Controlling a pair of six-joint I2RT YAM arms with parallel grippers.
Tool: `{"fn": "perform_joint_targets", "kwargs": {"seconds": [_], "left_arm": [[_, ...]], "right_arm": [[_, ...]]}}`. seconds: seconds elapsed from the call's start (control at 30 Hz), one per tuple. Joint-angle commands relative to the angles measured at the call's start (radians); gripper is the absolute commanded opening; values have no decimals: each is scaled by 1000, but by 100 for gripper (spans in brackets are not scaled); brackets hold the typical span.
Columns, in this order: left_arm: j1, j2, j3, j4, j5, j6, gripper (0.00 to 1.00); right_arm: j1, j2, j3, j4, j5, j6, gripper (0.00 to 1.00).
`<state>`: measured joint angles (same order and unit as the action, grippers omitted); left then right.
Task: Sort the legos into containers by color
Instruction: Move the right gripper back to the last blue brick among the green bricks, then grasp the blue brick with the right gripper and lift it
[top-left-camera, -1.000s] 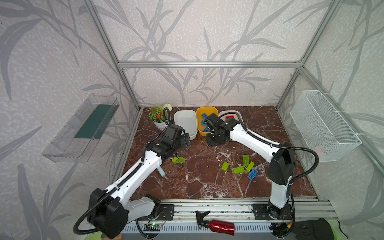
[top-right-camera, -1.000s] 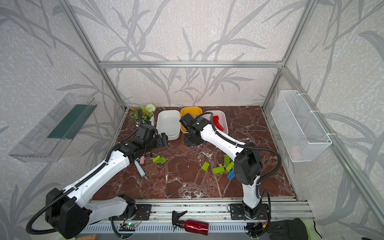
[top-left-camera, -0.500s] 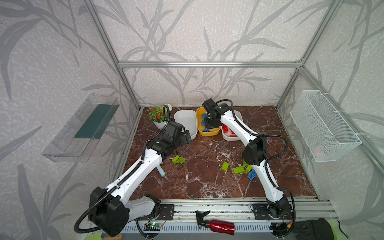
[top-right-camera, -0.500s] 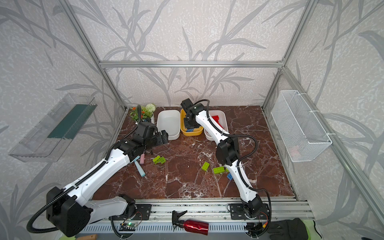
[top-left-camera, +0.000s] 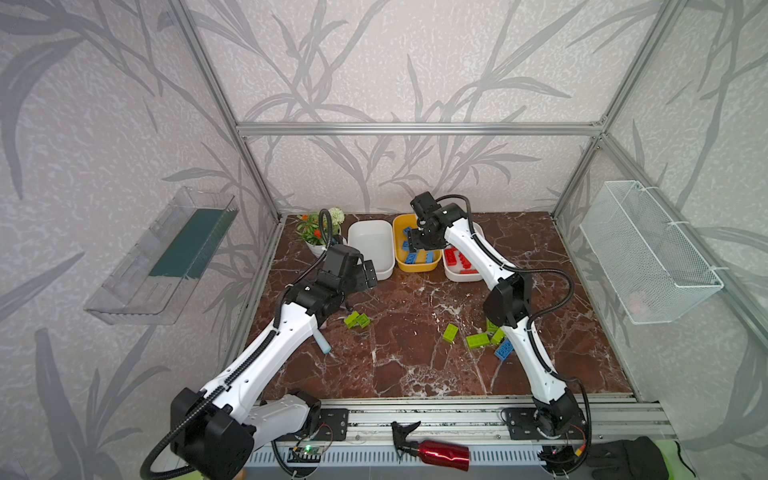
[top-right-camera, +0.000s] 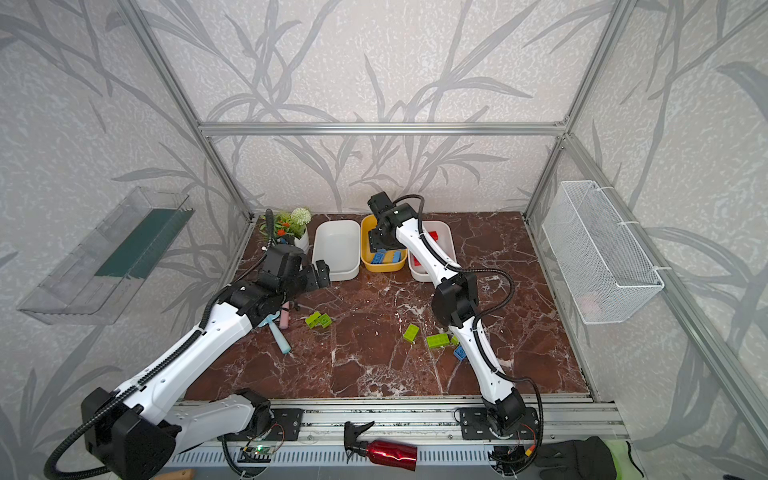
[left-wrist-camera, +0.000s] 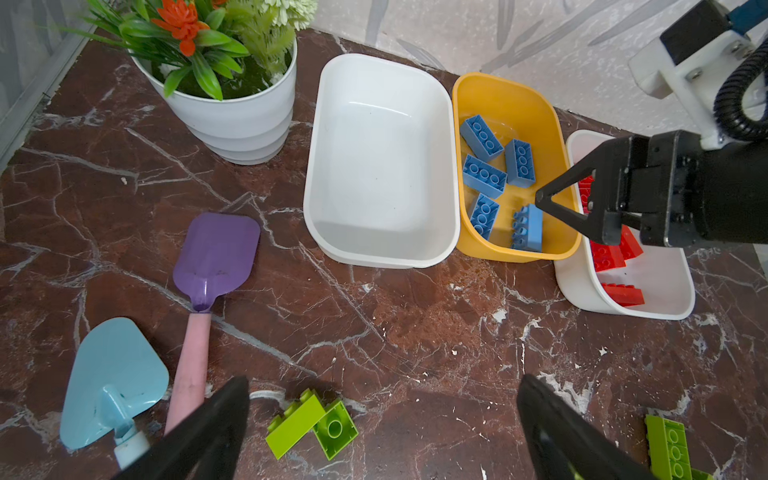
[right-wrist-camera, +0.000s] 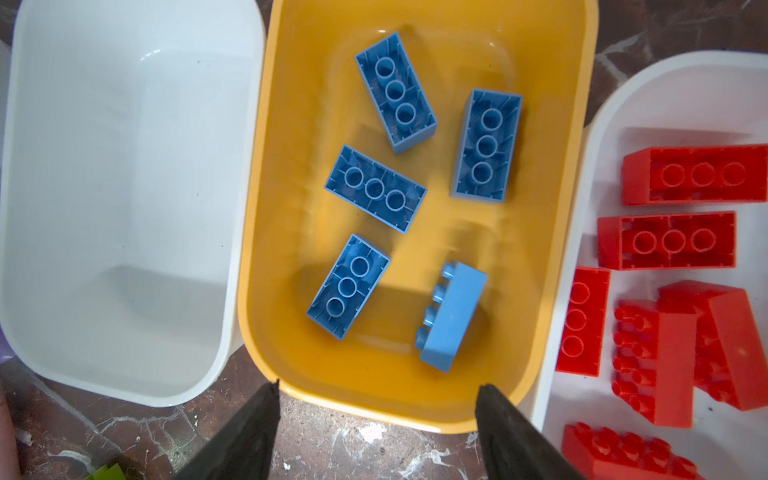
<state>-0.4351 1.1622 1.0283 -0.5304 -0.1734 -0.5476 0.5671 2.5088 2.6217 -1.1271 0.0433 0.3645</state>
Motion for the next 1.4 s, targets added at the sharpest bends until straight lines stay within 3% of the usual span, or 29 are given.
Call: {"fn": "perform_joint_targets", "kwargs": {"seconds": [0.0,0.17,0.33,0.57,0.73,1.03,1.37], "left_arm": [[7,4,33,5,37,40,99],[4,39,52,33,180,63,99],[-6,58,26,91,273,54,99],[-41,88,10,139,333,62,99],[-103,120,20,167,348,73,99],[-225,207,62,189,351,72,99],[-239,232,94,184,353,81,99]], "right_arm": [[-6,-90,-7,-46,-11,-20,76],[-5,-239,-229,-99,40,8,74],[-5,-530,-701,41,87,78,73],[-5,-862,-1229,98,122,262,70],[-2,-1034,-1492,86,117,379,69],[0,-1188,-1769,162,47,517,67],[-62,-1189,-1888,278,9,551,63]]}}
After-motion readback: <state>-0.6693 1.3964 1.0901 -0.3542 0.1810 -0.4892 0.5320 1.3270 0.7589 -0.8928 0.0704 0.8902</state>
